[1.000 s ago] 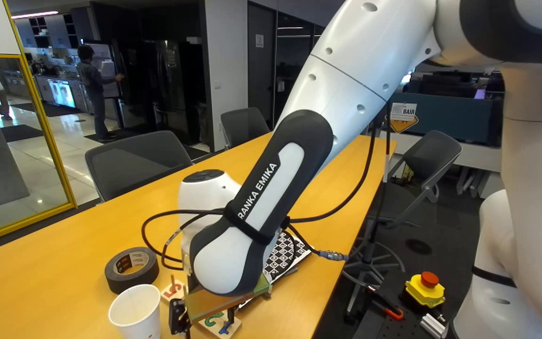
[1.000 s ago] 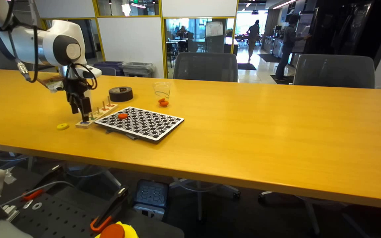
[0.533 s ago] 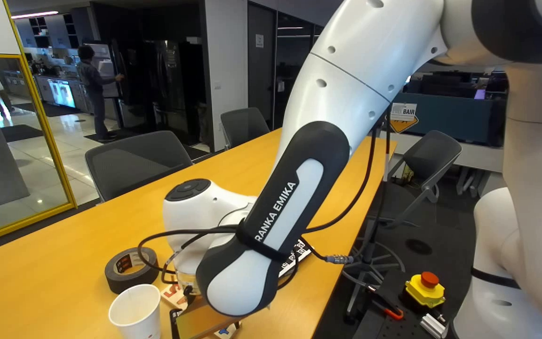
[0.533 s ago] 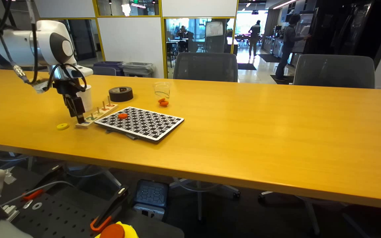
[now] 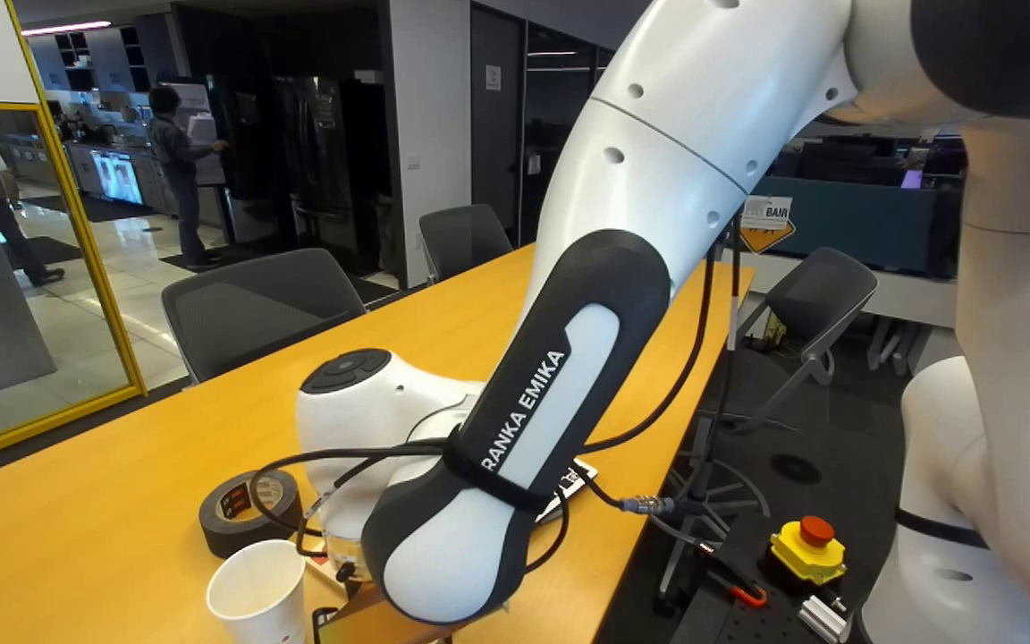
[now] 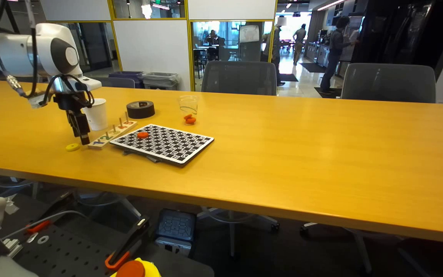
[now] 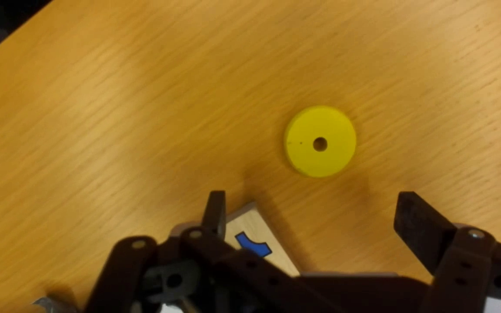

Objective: Put the orange circles into the transparent cup and the yellow circles into the white cup.

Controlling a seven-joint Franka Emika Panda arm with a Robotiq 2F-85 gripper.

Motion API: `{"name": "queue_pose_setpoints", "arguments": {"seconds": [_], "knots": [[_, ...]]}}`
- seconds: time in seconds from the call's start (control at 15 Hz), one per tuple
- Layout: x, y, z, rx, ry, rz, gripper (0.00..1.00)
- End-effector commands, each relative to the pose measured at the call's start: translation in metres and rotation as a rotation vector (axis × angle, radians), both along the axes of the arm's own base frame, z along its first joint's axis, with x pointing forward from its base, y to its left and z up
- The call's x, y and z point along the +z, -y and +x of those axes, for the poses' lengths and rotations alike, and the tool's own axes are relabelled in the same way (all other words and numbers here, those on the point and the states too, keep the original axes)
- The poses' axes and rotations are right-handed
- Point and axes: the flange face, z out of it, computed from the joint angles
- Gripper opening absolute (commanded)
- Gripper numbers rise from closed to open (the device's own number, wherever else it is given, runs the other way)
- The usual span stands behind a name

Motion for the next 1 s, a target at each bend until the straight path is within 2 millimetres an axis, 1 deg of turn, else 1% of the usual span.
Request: {"name": "queue_pose_setpoints", "arguments": {"seconds": [0.0, 0.33, 0.93], "knots": [[0.009, -0.007, -0.003, -0.008, -0.014, 0.046, 1.0], [0.008, -0.01, -0.007, -0.017, -0.048, 0.095, 1.0], [0.003, 0.008, 0.004, -0.006, -0.103, 0.171, 1.0]]}}
